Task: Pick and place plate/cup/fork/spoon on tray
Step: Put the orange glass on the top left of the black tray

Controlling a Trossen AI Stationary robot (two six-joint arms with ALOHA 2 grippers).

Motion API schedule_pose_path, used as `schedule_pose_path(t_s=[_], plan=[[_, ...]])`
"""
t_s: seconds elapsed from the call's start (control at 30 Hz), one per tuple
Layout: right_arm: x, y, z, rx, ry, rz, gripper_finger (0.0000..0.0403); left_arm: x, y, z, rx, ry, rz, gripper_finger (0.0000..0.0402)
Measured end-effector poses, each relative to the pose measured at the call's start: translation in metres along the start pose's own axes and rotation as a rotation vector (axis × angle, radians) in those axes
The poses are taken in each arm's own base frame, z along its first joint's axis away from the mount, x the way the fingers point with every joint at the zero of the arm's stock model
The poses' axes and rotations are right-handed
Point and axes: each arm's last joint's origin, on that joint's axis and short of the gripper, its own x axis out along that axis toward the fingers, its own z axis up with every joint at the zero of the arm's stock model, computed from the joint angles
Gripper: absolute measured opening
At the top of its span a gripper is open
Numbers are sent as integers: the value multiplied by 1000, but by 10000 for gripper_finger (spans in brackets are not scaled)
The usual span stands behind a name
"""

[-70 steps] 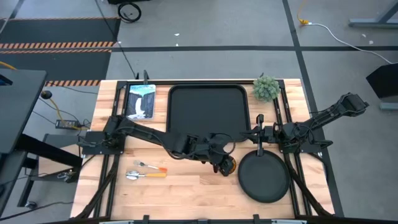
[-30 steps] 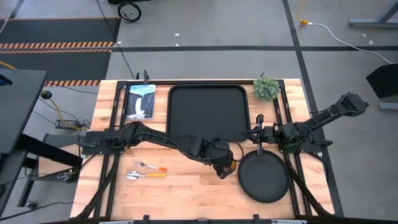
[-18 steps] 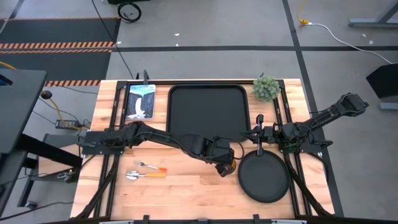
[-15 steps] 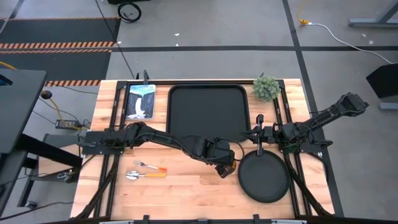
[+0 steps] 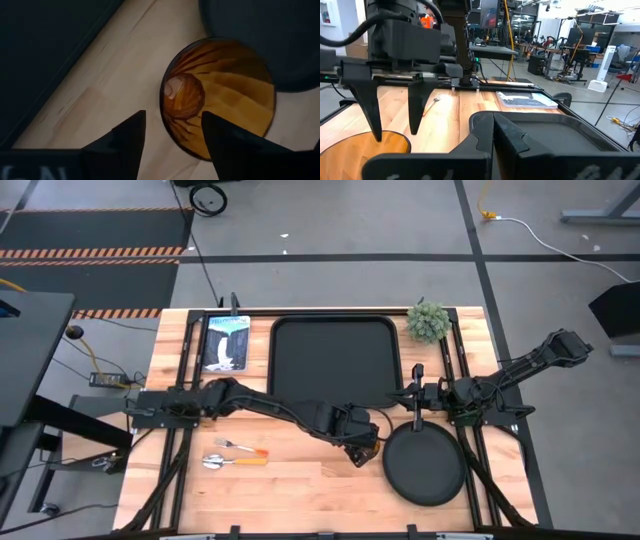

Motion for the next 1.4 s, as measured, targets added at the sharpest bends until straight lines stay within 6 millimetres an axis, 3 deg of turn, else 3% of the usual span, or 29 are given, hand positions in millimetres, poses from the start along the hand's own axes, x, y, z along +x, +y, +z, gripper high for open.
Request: schedule_pose_path(t_s=[0.8,1.4], plan=[[0,0,0,1,1,0,16,11,3,-2,21,26,33,123],[0,0,0,1,1,0,16,13,4,0,50,22,41,42]])
